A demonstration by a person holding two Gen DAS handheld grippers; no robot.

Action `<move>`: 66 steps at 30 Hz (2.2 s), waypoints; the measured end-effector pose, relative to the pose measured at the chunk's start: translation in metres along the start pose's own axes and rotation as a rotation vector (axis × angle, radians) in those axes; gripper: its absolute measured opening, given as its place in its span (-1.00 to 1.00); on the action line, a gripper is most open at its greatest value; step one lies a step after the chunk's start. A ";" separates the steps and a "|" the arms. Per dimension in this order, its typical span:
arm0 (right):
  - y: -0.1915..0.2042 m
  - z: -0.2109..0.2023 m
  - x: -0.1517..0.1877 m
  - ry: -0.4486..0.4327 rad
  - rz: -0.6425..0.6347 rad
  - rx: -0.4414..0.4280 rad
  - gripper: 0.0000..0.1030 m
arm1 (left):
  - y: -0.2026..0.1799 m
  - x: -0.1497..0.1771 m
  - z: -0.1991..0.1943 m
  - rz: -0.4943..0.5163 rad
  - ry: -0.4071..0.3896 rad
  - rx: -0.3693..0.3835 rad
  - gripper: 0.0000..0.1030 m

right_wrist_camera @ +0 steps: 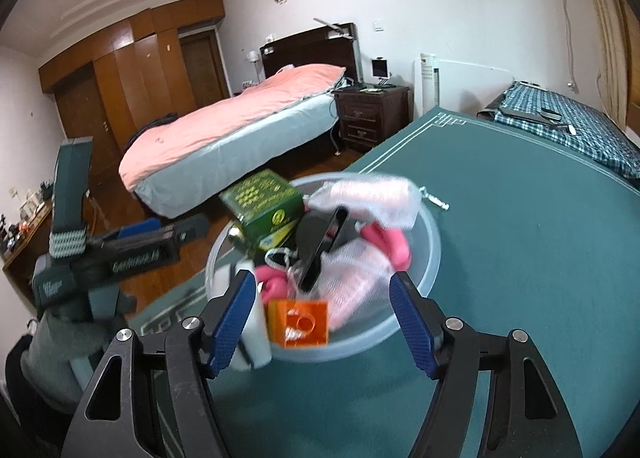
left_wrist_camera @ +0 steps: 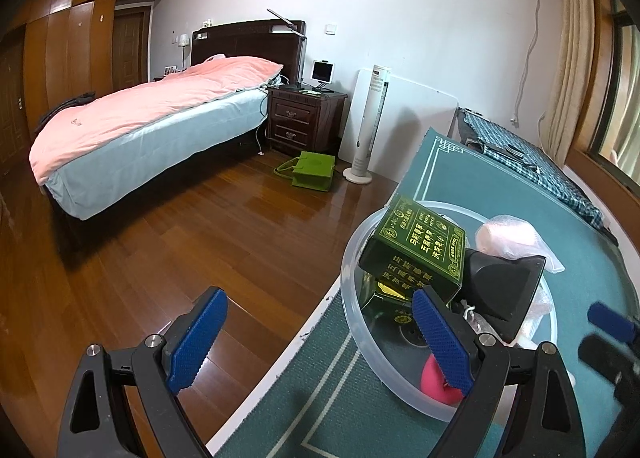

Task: Organize objects
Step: 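Release the green box into the basin with the left tool while the right tool carries the foam block over, then lower the white foam block into the basin and open the right tool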

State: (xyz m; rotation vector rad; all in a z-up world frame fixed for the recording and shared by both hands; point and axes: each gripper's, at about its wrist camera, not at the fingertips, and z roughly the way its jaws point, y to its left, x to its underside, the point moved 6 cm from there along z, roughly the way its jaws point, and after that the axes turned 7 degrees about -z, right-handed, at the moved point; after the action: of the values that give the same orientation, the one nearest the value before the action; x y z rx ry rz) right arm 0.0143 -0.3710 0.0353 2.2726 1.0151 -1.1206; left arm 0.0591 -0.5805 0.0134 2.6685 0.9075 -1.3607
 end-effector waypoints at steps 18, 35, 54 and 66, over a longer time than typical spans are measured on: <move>0.014 -0.007 0.030 0.046 -0.077 -0.035 0.39 | 0.007 0.004 0.002 -0.018 0.012 0.005 0.86; -0.010 0.044 -0.008 -0.006 -0.025 0.090 0.39 | 0.004 0.006 -0.004 -0.014 0.016 0.008 0.86; -0.038 0.035 -0.016 -0.042 0.094 0.091 0.39 | -0.061 0.052 -0.051 0.185 0.077 0.156 0.87; -0.071 -0.006 -0.014 -0.099 0.204 0.101 0.39 | -0.078 0.066 -0.017 0.197 0.112 0.113 0.86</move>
State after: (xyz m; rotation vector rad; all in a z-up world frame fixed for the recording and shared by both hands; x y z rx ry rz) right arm -0.0419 -0.3272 0.0476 2.3117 0.6856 -1.2061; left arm 0.0628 -0.4790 -0.0066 2.8530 0.5693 -1.2674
